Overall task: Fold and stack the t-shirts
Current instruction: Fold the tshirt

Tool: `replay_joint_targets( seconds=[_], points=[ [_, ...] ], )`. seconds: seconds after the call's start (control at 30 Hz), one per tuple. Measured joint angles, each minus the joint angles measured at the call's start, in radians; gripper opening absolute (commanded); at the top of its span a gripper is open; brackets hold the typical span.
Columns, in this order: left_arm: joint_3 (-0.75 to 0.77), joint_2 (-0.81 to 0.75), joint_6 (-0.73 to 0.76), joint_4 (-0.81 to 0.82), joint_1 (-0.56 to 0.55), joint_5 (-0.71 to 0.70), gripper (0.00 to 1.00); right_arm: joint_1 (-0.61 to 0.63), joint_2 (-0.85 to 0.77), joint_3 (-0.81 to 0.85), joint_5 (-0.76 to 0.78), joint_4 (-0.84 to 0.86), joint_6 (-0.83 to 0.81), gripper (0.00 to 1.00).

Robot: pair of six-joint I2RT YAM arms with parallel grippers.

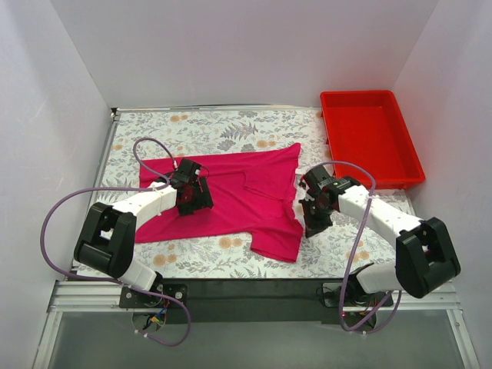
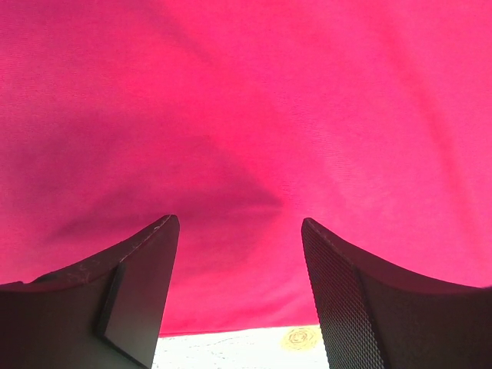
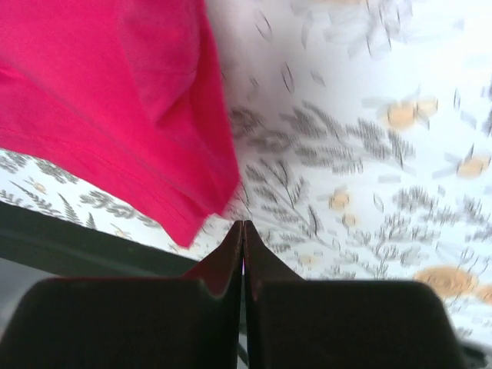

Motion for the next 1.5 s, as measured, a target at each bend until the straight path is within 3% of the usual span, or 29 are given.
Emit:
replay_joint_targets(
  seconds=[0.2,0.27,0.4,0.67,0.83,1.07,1.17,1.27,1.3,1.37,1.5],
  points=[
    [-0.006,0.006,0.009,-0.024,0.000,-0.009,0.60,-0.024,-0.076,-0.119,-0.019,-0.119,0.078,0.16],
    [-0.008,0.012,0.014,-0.029,0.000,-0.009,0.60,-0.034,-0.077,-0.120,-0.035,-0.142,0.095,0.28],
    [-0.008,0.012,0.021,-0.030,0.000,-0.011,0.60,-0.081,-0.079,-0.048,-0.051,-0.140,0.094,0.31],
    [-0.008,0.012,0.027,-0.034,0.007,-0.013,0.56,-0.314,0.011,0.035,-0.178,0.176,0.106,0.31],
    [-0.008,0.016,0.033,-0.039,0.021,-0.016,0.49,-0.335,0.120,0.018,-0.228,0.394,0.154,0.44],
    [-0.007,0.020,0.032,-0.049,0.060,-0.014,0.43,-0.344,0.250,-0.010,-0.251,0.586,0.200,0.45],
    [-0.010,0.019,0.029,-0.052,0.088,-0.004,0.42,-0.346,0.290,-0.027,-0.283,0.629,0.219,0.44],
    [-0.011,0.019,0.028,-0.051,0.105,0.011,0.43,-0.346,0.304,-0.028,-0.293,0.667,0.216,0.26],
    [-0.011,0.019,0.028,-0.051,0.106,0.016,0.43,-0.346,0.312,-0.028,-0.295,0.673,0.212,0.12],
    [-0.011,0.019,0.029,-0.051,0.110,0.022,0.45,-0.346,0.324,-0.028,-0.304,0.678,0.201,0.01],
    [-0.010,0.015,0.025,-0.050,0.111,0.041,0.52,-0.339,0.325,0.007,-0.289,0.634,0.174,0.01]
  ],
)
